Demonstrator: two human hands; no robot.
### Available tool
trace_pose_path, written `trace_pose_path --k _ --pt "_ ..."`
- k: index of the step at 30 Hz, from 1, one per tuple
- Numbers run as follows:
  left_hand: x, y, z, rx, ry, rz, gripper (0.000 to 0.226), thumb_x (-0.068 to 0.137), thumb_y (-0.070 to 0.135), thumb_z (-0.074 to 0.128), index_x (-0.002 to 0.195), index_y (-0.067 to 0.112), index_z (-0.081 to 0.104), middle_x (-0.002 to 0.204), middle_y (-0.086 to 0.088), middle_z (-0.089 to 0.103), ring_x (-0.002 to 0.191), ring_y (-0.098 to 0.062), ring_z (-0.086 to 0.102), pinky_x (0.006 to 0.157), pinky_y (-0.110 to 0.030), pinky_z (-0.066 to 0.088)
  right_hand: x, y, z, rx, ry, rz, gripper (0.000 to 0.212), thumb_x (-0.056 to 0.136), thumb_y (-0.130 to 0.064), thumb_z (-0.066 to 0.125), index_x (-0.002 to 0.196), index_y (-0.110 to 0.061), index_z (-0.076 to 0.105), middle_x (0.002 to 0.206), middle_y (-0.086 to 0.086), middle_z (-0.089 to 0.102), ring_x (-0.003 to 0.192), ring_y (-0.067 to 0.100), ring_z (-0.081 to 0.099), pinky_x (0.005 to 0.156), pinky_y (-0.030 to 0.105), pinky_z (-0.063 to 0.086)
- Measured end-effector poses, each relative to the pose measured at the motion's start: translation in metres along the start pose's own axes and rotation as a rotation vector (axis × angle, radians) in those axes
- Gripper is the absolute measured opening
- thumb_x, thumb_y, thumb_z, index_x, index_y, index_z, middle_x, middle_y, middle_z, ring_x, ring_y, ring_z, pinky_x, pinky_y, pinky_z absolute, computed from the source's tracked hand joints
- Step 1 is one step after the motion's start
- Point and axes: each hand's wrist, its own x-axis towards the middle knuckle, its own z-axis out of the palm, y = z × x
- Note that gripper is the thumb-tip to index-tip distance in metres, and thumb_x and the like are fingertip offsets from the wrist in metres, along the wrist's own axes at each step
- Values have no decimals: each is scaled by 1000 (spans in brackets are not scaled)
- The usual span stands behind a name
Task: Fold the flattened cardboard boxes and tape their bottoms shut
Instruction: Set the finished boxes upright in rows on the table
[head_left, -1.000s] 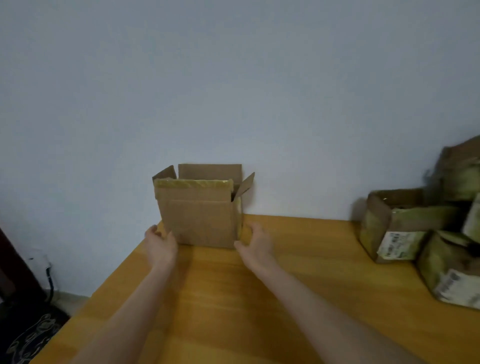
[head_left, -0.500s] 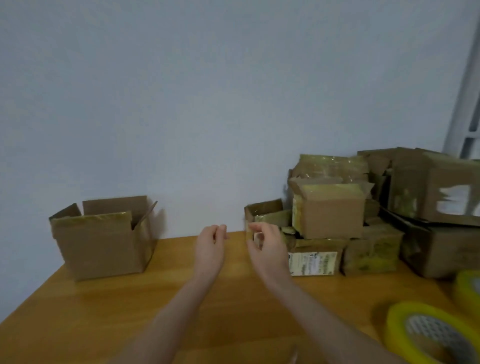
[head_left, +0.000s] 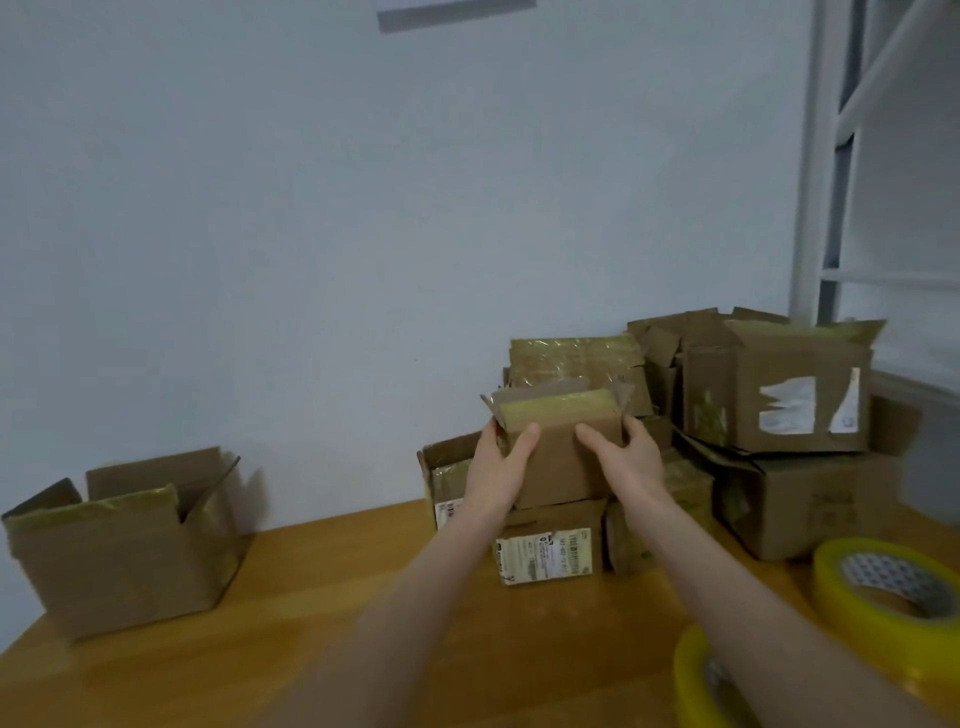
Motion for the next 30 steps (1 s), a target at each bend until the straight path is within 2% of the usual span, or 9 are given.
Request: trace_pose_path --k 3,7,10,13,15,18,23,26,30 --pt "-8 8 -10 -52 59 95 55 92 47 52 140 24 37 131 3 52 115 -15 54 94 -36 50 -10 -15 -1 128 2 -58 61 86 -46 61 136 -18 40 125 0 50 102 14 46 83 32 39" --pt "-35 13 -55 -188 190 198 35 94 42 50 125 27 44 110 10 58 92 0 57 59 -12 49 -44 -28 14 166 -86 -129 55 84 -61 51 123 -21 49 109 -8 54 97 12 52 83 32 42" --pt "-66 0 -106 -181 303 208 39 89 39 58 125 28 47 116 6 61 96 -3 58 70 -17 47 -86 -22 44 118 -246 -152 60 81 -70 41 115 -23 54 106 -3 62 98 17 59 89 43 49" --pt "-105 -29 -161 33 393 210 78 79 33 72 145 35 28 137 16 42 115 -4 48 89 -20 40 -127 -7 79 35 -352 -200 36 93 -56 36 100 -25 54 91 -6 61 88 12 59 84 39 50" --pt "-129 -52 -196 226 410 250 99 72 33 77 147 42 13 140 25 29 123 7 33 94 -14 33 -152 5 104 -52 -410 -241 33 98 -47 33 96 -22 55 83 -3 59 80 13 58 76 34 51" --pt "-150 -86 -241 511 413 265 103 65 44 78 145 47 13 128 31 34 108 25 35 87 -11 36 -180 26 141 -143 -490 -244 33 101 -37 32 88 -15 53 78 5 54 71 15 50 64 29 44" --pt "-164 -114 -285 870 389 140 51 64 46 81 109 37 61 134 9 41 98 -8 54 88 -34 50 -199 57 179 -230 -553 -182 36 101 -32 31 76 -14 50 70 0 47 75 24 52 77 42 47" --pt "-169 -121 -292 860 443 168 27 68 33 82 85 25 62 117 10 42 79 -11 57 77 -35 54 -203 62 186 -224 -593 -148 32 101 -35 29 76 -24 45 68 -9 40 69 15 48 80 43 51" --pt "-179 -142 -286 821 458 338 21 73 23 80 79 22 59 114 8 41 82 -4 57 75 -20 54 -205 57 183 -249 -580 -171 39 102 -32 29 70 -18 45 63 -2 37 56 12 38 55 24 36"
